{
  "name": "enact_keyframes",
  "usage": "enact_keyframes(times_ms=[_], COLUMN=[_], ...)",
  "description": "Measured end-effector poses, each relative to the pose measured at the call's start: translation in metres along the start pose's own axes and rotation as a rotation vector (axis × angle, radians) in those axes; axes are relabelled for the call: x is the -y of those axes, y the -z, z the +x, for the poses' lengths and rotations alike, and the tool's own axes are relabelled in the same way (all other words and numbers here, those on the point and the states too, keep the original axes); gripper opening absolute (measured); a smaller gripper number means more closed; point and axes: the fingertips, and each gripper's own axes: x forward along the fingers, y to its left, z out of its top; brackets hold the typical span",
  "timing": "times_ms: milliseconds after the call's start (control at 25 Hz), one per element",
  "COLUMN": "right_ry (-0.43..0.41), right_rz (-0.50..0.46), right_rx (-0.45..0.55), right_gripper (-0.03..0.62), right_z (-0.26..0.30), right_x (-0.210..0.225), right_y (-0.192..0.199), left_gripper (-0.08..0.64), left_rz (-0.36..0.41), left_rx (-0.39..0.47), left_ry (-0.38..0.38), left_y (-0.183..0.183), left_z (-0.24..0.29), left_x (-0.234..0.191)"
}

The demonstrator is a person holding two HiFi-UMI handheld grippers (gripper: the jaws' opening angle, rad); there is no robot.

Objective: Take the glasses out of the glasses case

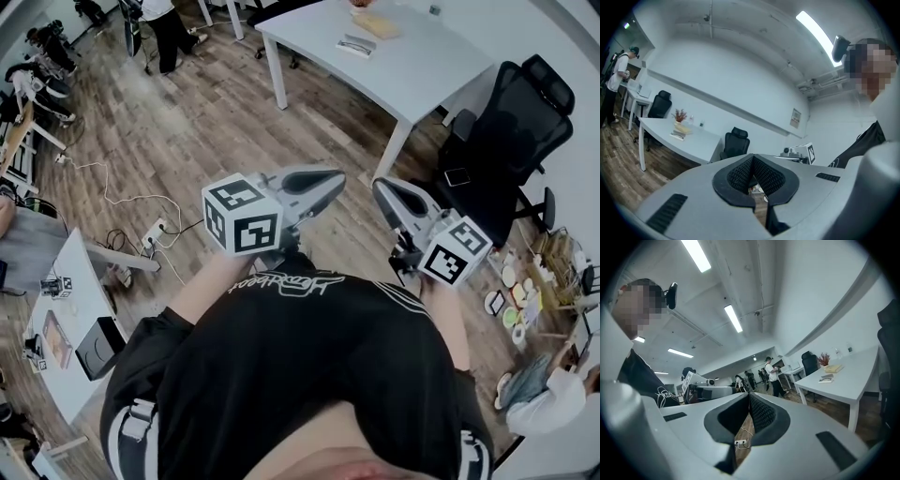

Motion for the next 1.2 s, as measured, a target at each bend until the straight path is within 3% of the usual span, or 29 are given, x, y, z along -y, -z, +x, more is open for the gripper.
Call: enact_keyframes(times_ms=[280,520,840,1200], right_ry=[0.01,0.017,0.056,0.122], right_rz=[0.004,0.011,0.061,0.147], right_rx=[-0.017,-0.029,-0.045,-0.076], right_gripper=[0.009,0.009,0.009,0.009], right_z=[0.015,0.043,0.102,0.183], right_x=[0.019,0.053,0.127,0.219], right_y=[-0.003,-0.009,-0.011,-0.019], left_gripper=[0.006,0.006,0.006,0.006], left_rz=[-0.032,-0.066,-0.087,-0.172], left_rx=[0.019,0.03,-0.023,-0.066], left_ry=[0.008,0.003,0.012,0.038], left_y=[-0.004,-0.015,-0.031,-0.059], left_z=[0.006,0.019,0.052,0.087], left_x=[-0.025,-0.07,-0.157,-0.277])
